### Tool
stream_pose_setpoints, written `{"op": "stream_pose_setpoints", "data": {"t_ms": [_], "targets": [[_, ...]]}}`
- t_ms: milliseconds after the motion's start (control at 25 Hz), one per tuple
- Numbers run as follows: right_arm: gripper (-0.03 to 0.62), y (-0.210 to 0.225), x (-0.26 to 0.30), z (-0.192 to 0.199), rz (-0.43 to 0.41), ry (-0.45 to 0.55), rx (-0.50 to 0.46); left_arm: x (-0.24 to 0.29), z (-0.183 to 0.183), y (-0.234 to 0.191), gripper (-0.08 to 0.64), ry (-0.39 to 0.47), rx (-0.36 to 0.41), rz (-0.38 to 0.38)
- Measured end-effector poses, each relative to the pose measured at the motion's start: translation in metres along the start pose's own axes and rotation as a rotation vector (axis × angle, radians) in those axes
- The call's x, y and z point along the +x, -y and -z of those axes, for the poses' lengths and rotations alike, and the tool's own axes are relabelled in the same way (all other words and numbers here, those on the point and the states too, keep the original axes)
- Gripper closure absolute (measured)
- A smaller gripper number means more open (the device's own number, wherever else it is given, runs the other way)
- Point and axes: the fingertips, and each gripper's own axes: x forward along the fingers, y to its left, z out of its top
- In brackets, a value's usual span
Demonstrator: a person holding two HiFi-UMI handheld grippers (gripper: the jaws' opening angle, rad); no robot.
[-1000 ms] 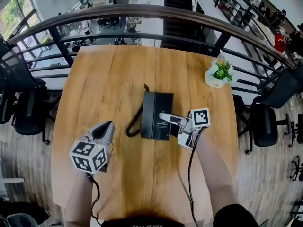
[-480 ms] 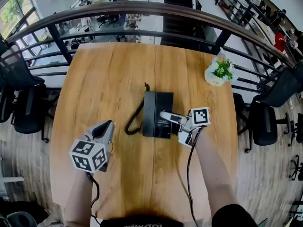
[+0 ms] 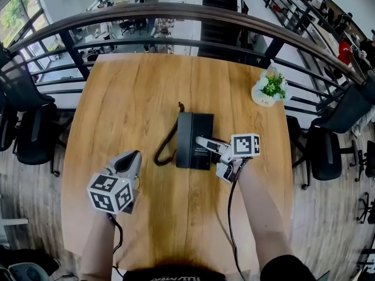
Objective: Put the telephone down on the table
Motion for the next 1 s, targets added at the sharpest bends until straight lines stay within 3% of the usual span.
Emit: {"op": "stream_pose_setpoints", "data": {"t_ms": [440,760,1000], "targets": [[0.316,0.019,-0.008,-0.003,0.185,0.067,-0.058,-0.008,0.003,0.006,0.558,-0.003,0.002,0.007],[0.309,0.019,-0.014,-0.009,0.285,0.079,-0.168,-0.01,0.001,0.013,0.558,0.005,0.004,0.016],[0.356,0.011,-0.031,-0.015,0.337,0.133,-0.194,-0.022,-0.005,0.016,0.558,0.024,0.005,0.016]]}}
